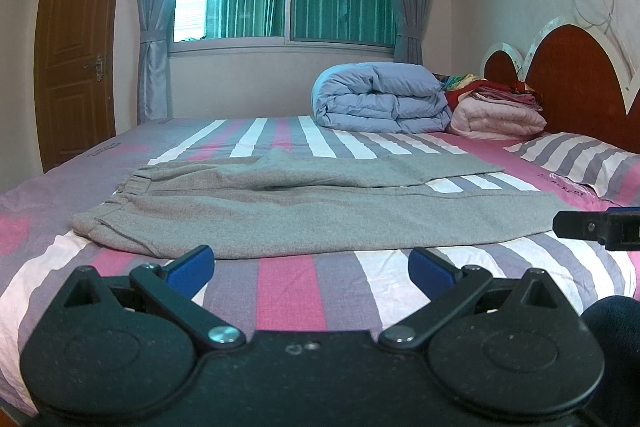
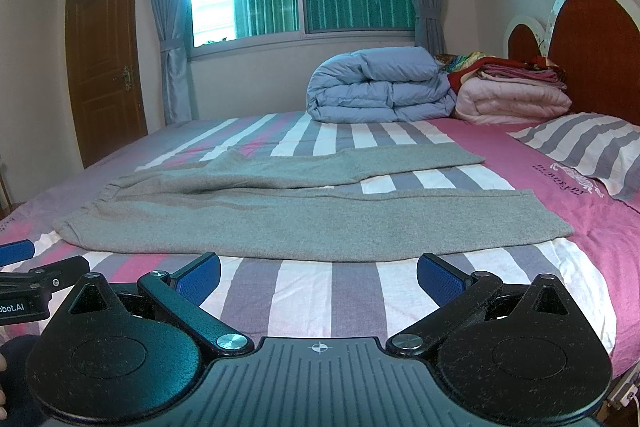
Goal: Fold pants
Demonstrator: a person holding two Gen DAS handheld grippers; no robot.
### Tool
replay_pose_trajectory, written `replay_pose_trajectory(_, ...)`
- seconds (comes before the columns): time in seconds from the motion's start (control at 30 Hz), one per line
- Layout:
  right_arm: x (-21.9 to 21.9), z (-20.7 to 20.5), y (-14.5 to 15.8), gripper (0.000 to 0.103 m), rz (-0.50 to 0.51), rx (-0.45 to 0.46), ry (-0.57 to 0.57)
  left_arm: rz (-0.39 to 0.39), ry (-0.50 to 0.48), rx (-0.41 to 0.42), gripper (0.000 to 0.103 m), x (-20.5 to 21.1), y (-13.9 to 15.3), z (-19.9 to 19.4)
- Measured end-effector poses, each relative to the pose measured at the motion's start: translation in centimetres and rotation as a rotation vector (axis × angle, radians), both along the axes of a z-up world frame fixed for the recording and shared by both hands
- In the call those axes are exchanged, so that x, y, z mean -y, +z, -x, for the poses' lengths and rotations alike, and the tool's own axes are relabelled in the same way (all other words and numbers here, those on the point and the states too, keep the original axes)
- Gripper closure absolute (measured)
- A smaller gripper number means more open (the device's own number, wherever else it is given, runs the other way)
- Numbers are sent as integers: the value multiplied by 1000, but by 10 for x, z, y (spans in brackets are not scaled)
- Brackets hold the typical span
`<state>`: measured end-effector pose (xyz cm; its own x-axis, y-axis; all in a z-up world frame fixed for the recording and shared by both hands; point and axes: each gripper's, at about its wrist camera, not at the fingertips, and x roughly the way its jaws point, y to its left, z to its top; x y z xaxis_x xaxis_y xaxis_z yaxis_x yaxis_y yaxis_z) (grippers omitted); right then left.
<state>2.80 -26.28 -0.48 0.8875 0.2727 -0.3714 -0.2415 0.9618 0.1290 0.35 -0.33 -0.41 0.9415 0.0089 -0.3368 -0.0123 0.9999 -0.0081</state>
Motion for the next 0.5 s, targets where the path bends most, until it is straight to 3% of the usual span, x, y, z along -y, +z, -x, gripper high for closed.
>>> replay_pose_trajectory(0.5, 0, 0, 0, 0, 1, -2, 0, -3, 0, -1, 6, 1, -1, 0)
